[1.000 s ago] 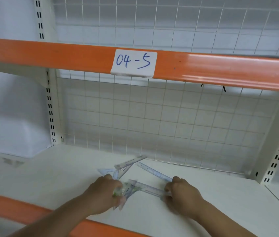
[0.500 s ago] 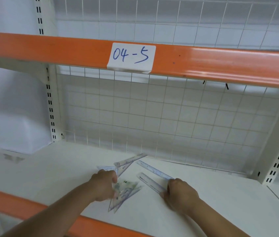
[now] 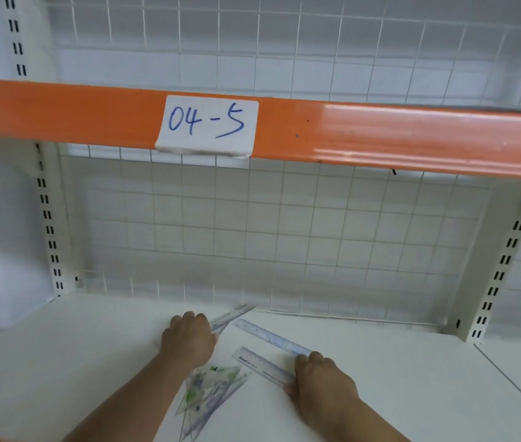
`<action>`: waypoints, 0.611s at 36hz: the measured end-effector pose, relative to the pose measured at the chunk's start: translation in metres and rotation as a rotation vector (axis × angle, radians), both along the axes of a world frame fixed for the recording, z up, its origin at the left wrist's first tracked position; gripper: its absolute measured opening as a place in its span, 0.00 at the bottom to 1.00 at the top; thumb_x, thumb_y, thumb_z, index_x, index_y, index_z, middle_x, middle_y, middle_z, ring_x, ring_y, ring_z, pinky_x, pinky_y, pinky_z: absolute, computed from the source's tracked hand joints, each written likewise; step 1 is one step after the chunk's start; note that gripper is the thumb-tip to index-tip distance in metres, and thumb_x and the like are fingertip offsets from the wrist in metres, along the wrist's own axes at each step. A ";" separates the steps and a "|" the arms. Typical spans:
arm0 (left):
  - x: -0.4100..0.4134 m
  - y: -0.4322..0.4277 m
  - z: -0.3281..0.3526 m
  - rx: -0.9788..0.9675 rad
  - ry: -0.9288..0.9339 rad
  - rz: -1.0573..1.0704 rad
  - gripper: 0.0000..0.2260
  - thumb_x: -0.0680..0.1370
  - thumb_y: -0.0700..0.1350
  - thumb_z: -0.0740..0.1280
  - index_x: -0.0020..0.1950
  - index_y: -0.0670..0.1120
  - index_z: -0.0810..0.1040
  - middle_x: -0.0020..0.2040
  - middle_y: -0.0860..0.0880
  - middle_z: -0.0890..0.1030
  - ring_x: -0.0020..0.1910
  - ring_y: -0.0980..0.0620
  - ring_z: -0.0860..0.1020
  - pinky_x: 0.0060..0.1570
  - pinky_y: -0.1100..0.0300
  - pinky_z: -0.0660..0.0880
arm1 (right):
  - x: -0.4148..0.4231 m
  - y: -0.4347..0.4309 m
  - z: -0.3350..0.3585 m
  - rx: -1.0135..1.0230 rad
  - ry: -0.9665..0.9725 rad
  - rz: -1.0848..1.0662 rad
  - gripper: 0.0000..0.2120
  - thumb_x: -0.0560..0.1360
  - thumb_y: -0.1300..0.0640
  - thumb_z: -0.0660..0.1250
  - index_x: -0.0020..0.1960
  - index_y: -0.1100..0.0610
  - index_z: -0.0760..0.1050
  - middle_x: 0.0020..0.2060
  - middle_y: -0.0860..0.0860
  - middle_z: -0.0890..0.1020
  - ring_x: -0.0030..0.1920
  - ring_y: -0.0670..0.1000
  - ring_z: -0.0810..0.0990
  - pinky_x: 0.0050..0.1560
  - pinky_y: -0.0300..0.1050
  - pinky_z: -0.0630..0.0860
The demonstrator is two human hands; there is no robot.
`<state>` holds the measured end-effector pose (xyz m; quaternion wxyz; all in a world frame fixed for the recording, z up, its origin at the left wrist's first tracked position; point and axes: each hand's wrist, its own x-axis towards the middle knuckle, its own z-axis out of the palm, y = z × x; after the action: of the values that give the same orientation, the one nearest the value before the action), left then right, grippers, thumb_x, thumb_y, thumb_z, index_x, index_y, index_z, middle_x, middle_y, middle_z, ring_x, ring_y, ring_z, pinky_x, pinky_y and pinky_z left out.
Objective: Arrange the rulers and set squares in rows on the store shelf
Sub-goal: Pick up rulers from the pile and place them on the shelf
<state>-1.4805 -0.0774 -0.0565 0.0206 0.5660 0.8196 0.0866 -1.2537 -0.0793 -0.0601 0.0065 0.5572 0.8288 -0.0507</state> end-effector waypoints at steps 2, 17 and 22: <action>0.001 0.005 -0.003 -0.001 -0.003 -0.009 0.17 0.81 0.55 0.55 0.63 0.46 0.70 0.62 0.47 0.72 0.62 0.46 0.69 0.57 0.55 0.69 | -0.001 0.000 0.000 -0.017 -0.011 0.000 0.23 0.81 0.46 0.55 0.71 0.56 0.61 0.65 0.55 0.67 0.66 0.56 0.67 0.59 0.49 0.71; 0.003 0.024 -0.003 -0.047 0.012 0.030 0.17 0.79 0.57 0.62 0.61 0.47 0.73 0.60 0.47 0.72 0.62 0.47 0.70 0.58 0.56 0.70 | -0.004 -0.001 -0.002 -0.025 -0.063 -0.001 0.23 0.81 0.49 0.53 0.73 0.56 0.59 0.68 0.55 0.65 0.68 0.56 0.64 0.61 0.51 0.70; -0.001 0.028 -0.003 -0.076 -0.022 0.028 0.18 0.78 0.56 0.64 0.61 0.46 0.72 0.61 0.46 0.71 0.62 0.47 0.70 0.59 0.56 0.71 | -0.004 -0.001 -0.002 -0.039 -0.076 -0.010 0.22 0.81 0.50 0.52 0.73 0.57 0.59 0.68 0.56 0.64 0.68 0.57 0.64 0.61 0.51 0.70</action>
<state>-1.4819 -0.0496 -0.0600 0.0497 0.5521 0.8300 0.0618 -1.2576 -0.0804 -0.0619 0.0486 0.5627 0.8240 -0.0455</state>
